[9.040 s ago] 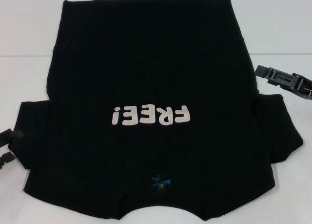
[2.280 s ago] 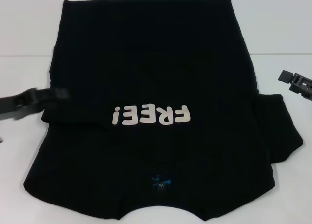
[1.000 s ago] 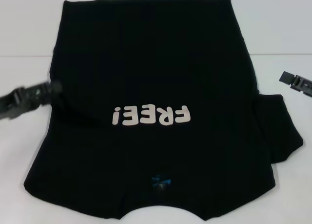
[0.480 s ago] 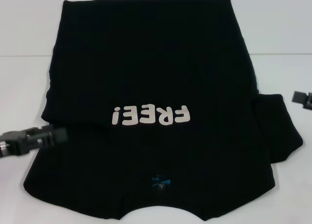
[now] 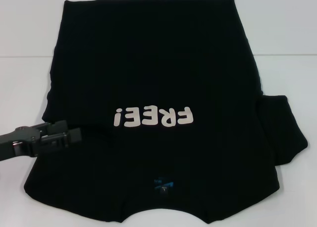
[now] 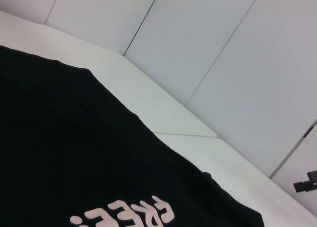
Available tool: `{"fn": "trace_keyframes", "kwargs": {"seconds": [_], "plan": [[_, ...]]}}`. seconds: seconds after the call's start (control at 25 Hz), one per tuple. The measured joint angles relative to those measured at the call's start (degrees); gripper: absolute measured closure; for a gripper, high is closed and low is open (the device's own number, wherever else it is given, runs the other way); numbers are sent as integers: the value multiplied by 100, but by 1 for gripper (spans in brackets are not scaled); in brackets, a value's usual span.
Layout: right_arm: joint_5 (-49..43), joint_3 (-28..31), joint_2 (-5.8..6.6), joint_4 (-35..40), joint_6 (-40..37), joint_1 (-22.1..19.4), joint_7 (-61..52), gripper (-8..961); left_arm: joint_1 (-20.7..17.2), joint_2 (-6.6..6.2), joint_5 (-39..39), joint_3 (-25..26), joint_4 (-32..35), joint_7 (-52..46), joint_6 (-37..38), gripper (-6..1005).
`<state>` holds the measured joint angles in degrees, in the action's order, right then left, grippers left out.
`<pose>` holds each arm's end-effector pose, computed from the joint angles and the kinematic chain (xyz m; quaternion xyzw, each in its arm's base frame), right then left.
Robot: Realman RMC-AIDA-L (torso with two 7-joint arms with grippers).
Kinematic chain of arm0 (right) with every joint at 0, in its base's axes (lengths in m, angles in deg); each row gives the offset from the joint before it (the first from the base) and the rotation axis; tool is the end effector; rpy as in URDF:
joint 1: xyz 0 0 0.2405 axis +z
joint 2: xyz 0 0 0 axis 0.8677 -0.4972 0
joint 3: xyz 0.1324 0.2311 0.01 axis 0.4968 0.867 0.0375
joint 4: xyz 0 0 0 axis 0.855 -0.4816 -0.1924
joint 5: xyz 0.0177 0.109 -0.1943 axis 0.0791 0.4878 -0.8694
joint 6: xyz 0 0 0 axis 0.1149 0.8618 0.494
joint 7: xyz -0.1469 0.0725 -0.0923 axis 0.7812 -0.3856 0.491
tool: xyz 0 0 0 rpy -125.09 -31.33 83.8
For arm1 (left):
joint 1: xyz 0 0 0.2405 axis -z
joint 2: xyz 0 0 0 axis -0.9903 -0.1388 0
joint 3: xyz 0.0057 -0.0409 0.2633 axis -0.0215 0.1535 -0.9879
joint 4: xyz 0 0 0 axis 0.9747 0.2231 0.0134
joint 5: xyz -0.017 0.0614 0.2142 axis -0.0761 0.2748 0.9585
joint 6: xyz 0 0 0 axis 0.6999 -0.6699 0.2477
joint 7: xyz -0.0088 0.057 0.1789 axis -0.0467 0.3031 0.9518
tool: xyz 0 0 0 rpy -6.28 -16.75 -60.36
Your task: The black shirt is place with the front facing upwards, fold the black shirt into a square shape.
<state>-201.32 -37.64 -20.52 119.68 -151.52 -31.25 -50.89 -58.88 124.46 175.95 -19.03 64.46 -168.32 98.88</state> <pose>0.3409 0.3698 0.1081 -0.7420 0.6205 0.1460 0.2077 -0.3241 0.3276 0.0216 -0.8528 -0.3985 -0.2943 0.1654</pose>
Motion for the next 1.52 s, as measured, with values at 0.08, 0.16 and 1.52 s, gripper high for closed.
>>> {"fn": "trace_keyframes", "kwargs": {"seconds": [0.08,0.16,1.52], "plan": [[-291,-10,4,48,-32,120,-261,173,62,7,-12,11,0,-87,22,185],[-668,-10,-7,49,-7,261,-460,174,86,17,-16,26,0,-114,49,185],[-1449,-821,-370,-1595,2017,1077,-765,189,113,153,-134,124,61,-271,93,186]]}}
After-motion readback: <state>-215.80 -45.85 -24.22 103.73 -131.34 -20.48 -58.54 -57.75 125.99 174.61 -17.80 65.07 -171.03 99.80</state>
